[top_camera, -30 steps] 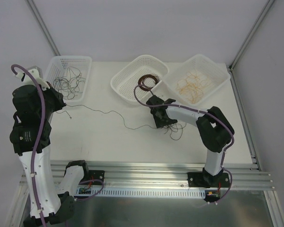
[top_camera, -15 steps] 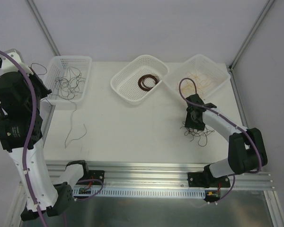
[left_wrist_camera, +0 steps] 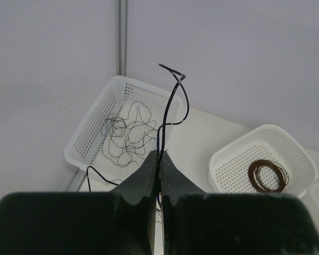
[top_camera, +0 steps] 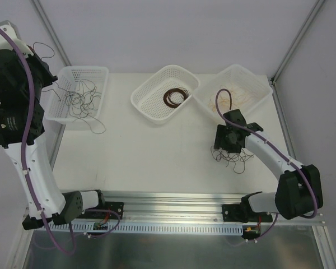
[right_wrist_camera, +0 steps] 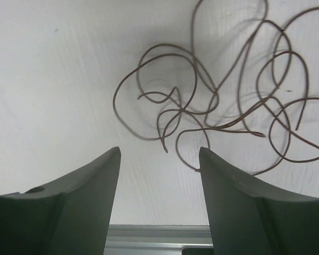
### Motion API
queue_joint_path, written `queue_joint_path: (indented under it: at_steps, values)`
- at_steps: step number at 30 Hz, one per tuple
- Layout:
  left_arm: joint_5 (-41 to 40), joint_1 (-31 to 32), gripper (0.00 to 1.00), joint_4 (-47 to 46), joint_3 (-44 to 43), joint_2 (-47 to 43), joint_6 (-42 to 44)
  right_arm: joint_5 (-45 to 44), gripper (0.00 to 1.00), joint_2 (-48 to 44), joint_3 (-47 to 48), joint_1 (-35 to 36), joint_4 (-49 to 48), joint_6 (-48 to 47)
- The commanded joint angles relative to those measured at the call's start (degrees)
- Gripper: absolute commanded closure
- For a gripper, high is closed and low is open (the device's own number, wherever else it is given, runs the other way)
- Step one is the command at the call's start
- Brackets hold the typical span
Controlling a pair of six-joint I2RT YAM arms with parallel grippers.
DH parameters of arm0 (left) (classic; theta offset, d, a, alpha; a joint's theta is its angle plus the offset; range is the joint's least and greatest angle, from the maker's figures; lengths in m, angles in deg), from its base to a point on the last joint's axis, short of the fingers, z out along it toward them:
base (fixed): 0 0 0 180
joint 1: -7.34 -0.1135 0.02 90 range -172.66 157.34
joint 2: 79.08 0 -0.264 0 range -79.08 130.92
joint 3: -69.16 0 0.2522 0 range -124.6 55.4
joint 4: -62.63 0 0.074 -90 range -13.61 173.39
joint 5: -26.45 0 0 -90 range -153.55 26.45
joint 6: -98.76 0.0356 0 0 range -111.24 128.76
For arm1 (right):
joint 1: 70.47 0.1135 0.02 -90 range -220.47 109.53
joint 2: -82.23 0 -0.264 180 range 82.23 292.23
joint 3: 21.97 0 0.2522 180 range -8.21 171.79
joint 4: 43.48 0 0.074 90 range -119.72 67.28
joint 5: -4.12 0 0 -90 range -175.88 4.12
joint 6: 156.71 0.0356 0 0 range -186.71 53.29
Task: Untangle the cables
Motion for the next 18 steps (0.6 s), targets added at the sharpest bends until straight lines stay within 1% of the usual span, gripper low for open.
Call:
queue_joint_path:
  at_steps: [1, 4, 7, 9, 12, 14, 18]
  values:
    - [3.6, -0.3, 1.0, -3.5, -7.7, 4.4, -2.2, 3.4, 0.35, -3.1, 3.0, 3.1, 1.6, -2.8]
    - [8.0, -0.3, 1.0, -5.1, -11.8, 8.3, -4.8, 4.1, 0.29, -3.9, 3.3, 4.8, 2.3, -3.6]
    - [10.0, -0.4, 1.0, -8.3, -13.1, 11.3, -6.7, 5.2, 0.21, -4.2, 3.2, 5.5, 1.9, -4.2]
    - [9.5, -0.3, 1.0, -10.0, -13.1, 13.4, -7.2, 7.6, 0.16, -4.2, 3.1, 5.7, 1.2, -4.7]
    - [9.3, -0.3, 1.0, -12.2, -15.0, 16.7, -7.7, 9.0, 0.11, -3.5, 3.5, 5.9, 1.0, -6.0]
    - [9.1, -0.5, 1.0, -13.6, -16.5, 18.5, -8.1, 9.6, 0.09, -2.9, 4.1, 5.9, 1.0, -6.6]
    - [7.5, -1.0, 1.0, -19.5, -18.0, 20.5, -10.2, 11.0, 0.07, -1.6, 4.8, 6.3, 0.4, -7.6]
